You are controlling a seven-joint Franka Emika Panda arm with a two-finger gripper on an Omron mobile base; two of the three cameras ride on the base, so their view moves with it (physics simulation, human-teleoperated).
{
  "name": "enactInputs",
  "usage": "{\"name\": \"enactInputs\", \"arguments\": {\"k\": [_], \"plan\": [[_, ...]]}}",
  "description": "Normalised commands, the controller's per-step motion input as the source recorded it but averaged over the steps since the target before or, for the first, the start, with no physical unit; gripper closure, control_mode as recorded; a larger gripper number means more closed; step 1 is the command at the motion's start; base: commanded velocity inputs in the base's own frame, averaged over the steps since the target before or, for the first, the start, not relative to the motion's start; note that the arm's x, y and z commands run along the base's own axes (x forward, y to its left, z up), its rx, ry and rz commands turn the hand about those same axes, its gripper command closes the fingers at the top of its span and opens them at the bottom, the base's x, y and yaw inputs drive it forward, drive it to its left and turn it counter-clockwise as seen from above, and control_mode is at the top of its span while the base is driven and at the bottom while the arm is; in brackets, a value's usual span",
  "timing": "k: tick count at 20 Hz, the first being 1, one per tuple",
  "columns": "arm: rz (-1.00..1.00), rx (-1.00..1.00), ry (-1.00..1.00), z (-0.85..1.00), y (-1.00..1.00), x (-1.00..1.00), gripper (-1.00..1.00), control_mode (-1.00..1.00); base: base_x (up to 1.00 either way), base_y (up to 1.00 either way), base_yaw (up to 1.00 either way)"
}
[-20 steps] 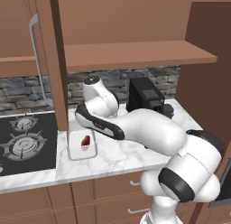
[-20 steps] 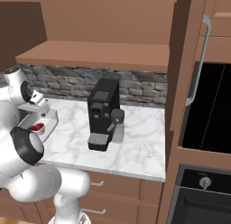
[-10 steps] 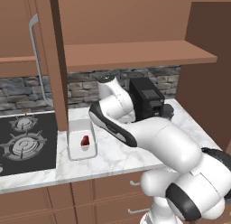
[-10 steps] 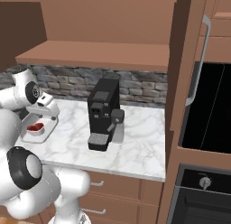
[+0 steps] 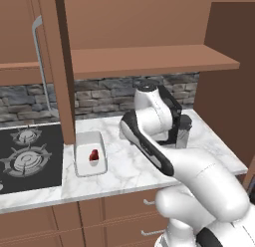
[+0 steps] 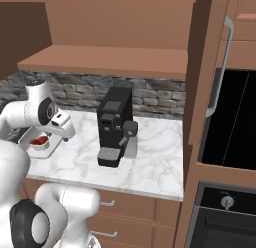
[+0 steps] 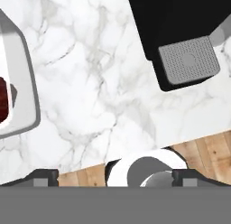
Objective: Retrieve the tupperware from the cabinet, then place the raw meat into the tupperware to avoid contamination.
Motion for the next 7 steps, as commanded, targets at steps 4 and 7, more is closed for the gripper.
{"name": "enactInputs", "arguments": {"k": [4,7], "plan": [[0.00,0.12,-0.09,0.01,-0.13,-0.99,-1.00,-1.00,0.00,0.00,0.00],[0.00,0.10,-0.11,0.07,-0.23,-0.97,-1.00,-1.00,0.00,0.00,0.00]]}}
